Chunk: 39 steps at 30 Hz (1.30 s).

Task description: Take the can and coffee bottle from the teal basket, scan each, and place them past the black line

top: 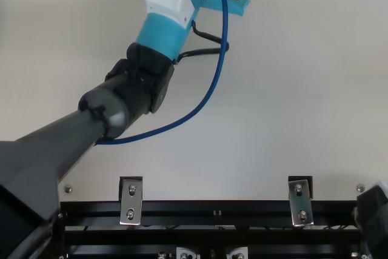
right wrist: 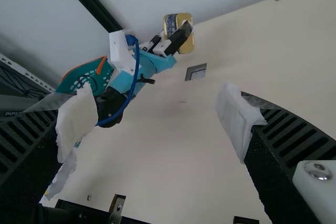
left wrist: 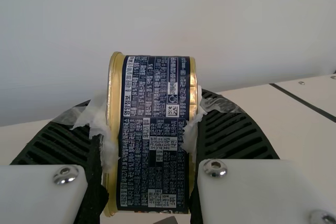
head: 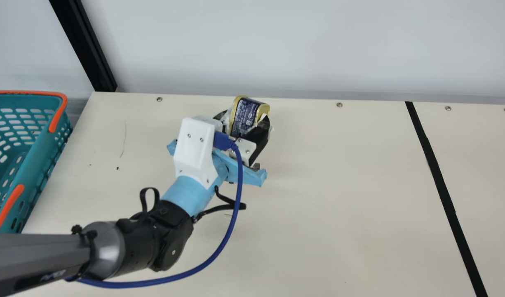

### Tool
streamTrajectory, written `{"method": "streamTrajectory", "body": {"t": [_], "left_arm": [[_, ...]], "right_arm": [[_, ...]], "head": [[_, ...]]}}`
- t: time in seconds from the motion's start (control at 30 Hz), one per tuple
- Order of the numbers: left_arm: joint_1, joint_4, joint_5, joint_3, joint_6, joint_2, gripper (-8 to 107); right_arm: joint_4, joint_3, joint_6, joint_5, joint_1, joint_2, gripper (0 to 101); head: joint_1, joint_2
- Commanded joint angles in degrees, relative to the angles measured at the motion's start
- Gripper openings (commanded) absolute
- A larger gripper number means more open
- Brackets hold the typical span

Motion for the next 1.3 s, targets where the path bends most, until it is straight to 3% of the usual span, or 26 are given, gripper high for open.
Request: {"method": "streamTrajectory", "body": {"t": [0.0, 0.37, 0.63, 0.77, 1.03, 1.27], "left_arm": [[0.2, 0.8, 0.5, -0.2, -0.5, 0.3, 10], [3.2, 8.6, 1.1, 0.0, -5.1, 0.4, 10], [6.0, 15.6, 3.3, 0.6, -5.0, -6.5, 10], [7.5, 18.8, 11.3, 0.1, 0.2, -11.9, 10], [10.8, 26.0, 33.6, -3.2, 11.7, -21.3, 10], [10.1, 39.6, 51.9, -6.2, 7.8, -26.5, 10]], "right_arm": [[0.0, 0.0, 0.0, 0.0, 0.0, 0.0, 101], [0.0, 0.0, 0.0, 0.0, 0.0, 0.0, 101], [0.0, 0.0, 0.0, 0.0, 0.0, 0.0, 101], [0.0, 0.0, 0.0, 0.0, 0.0, 0.0, 101], [0.0, 0.0, 0.0, 0.0, 0.0, 0.0, 101], [0.0, 0.0, 0.0, 0.0, 0.0, 0.0, 101]], "head": [[-0.1, -0.3], [-0.1, -0.3], [-0.1, -0.3], [-0.1, -0.3], [-0.1, -0.3], [-0.1, -0.3]]}}
